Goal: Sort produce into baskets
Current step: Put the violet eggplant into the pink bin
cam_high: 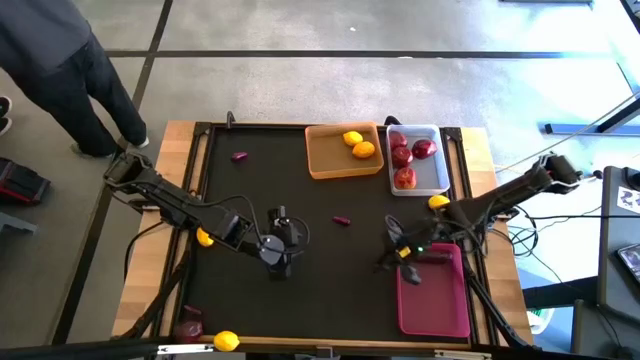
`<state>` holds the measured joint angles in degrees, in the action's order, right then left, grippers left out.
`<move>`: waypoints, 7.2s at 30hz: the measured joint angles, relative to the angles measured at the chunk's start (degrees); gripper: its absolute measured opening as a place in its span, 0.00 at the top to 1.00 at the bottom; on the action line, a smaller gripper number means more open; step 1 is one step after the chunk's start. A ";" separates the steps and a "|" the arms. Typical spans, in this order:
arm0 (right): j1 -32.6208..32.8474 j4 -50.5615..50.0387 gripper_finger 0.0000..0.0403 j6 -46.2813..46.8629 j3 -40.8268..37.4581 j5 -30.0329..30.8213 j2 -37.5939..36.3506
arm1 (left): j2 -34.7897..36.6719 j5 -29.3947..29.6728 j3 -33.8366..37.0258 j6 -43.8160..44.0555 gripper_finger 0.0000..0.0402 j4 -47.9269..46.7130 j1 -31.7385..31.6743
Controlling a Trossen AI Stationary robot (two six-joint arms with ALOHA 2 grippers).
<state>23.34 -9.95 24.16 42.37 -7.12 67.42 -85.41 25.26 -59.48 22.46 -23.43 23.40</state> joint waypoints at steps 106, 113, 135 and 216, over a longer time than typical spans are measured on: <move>-18.81 -2.28 0.94 -14.12 6.54 18.68 24.80 | -0.09 2.05 0.04 -0.31 0.51 0.06 -0.30; -12.76 -16.51 0.94 -9.28 6.58 16.93 12.03 | -0.09 2.06 0.04 -0.35 0.51 -0.01 -0.30; 21.83 -43.10 0.96 34.38 6.58 15.15 -5.98 | -0.09 2.07 0.04 0.04 0.51 0.03 -0.30; 1.37 -29.58 0.42 -3.52 18.52 44.44 14.27 | 1.03 -3.44 0.02 -14.60 0.51 -34.19 -63.12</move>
<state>24.71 -39.53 20.64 60.89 37.32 81.69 -84.37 21.82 -59.46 7.86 -57.63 -39.73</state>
